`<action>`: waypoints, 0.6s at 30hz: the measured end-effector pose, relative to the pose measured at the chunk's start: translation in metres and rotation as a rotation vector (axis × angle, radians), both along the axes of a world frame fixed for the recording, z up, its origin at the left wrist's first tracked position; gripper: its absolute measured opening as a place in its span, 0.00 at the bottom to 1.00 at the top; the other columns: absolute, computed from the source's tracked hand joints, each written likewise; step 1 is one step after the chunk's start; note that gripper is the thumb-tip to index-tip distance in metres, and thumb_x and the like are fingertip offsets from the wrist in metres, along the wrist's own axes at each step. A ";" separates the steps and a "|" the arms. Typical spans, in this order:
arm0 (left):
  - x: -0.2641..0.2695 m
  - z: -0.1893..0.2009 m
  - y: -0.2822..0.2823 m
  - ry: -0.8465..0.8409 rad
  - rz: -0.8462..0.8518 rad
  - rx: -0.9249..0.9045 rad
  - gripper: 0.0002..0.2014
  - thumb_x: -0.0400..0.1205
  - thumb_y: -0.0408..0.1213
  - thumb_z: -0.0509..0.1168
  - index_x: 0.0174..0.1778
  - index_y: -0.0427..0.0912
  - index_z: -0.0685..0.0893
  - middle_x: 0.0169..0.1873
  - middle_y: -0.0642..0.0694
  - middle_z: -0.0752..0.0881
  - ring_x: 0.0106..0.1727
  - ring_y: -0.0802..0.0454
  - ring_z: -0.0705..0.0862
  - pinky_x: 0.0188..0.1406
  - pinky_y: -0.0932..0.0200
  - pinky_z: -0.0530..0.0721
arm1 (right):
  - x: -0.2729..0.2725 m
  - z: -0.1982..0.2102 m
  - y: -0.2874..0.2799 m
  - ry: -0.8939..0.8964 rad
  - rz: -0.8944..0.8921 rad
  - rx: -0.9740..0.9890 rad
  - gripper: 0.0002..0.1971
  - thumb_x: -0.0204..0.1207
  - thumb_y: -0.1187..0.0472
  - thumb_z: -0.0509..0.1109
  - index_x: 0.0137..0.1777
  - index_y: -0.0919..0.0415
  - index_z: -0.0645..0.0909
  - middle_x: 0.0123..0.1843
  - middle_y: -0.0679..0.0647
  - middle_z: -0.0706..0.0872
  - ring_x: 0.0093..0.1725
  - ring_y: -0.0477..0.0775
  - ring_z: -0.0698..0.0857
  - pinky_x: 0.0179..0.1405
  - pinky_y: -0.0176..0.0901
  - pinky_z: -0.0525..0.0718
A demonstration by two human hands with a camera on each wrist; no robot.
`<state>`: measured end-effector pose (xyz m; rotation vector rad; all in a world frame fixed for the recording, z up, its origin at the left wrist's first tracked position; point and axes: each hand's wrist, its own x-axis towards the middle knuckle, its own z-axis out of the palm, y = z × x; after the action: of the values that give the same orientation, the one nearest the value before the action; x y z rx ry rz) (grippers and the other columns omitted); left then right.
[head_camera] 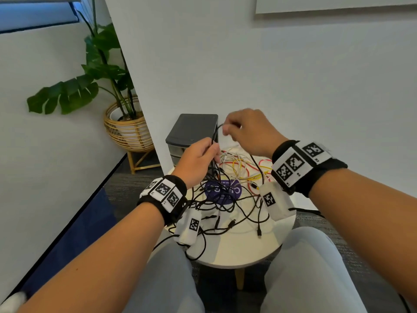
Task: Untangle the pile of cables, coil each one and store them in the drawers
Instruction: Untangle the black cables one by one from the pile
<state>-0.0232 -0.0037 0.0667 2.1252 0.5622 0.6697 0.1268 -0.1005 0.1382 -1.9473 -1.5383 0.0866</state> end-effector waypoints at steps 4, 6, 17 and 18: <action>-0.002 -0.018 0.000 0.087 -0.067 -0.031 0.15 0.92 0.40 0.56 0.46 0.39 0.84 0.40 0.47 0.90 0.48 0.52 0.86 0.55 0.53 0.80 | 0.009 0.025 0.002 0.299 -0.216 0.381 0.12 0.83 0.62 0.65 0.42 0.59 0.87 0.31 0.48 0.85 0.22 0.35 0.74 0.27 0.29 0.69; -0.002 -0.023 0.002 0.103 -0.071 -0.031 0.15 0.92 0.40 0.56 0.45 0.40 0.84 0.40 0.48 0.90 0.48 0.52 0.86 0.56 0.50 0.81 | 0.017 0.033 0.001 0.412 -0.297 0.526 0.12 0.83 0.62 0.63 0.42 0.59 0.87 0.31 0.49 0.86 0.22 0.37 0.74 0.28 0.35 0.71; -0.004 -0.008 0.009 -0.020 0.052 0.015 0.16 0.93 0.36 0.57 0.70 0.50 0.86 0.31 0.52 0.83 0.38 0.54 0.88 0.48 0.65 0.87 | 0.010 0.017 -0.021 -0.066 -0.272 0.129 0.41 0.77 0.71 0.63 0.89 0.52 0.54 0.83 0.55 0.64 0.49 0.59 0.82 0.48 0.50 0.82; -0.003 -0.007 0.009 -0.019 0.052 0.025 0.15 0.93 0.36 0.57 0.70 0.50 0.86 0.32 0.51 0.83 0.37 0.56 0.86 0.47 0.64 0.87 | 0.001 0.018 -0.021 -0.149 -0.191 0.157 0.43 0.76 0.70 0.64 0.90 0.50 0.52 0.83 0.54 0.62 0.47 0.58 0.81 0.45 0.50 0.83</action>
<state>-0.0262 0.0050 0.0597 2.1314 0.6035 0.7294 0.1281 -0.1218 0.1560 -1.9997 -1.3967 -0.2586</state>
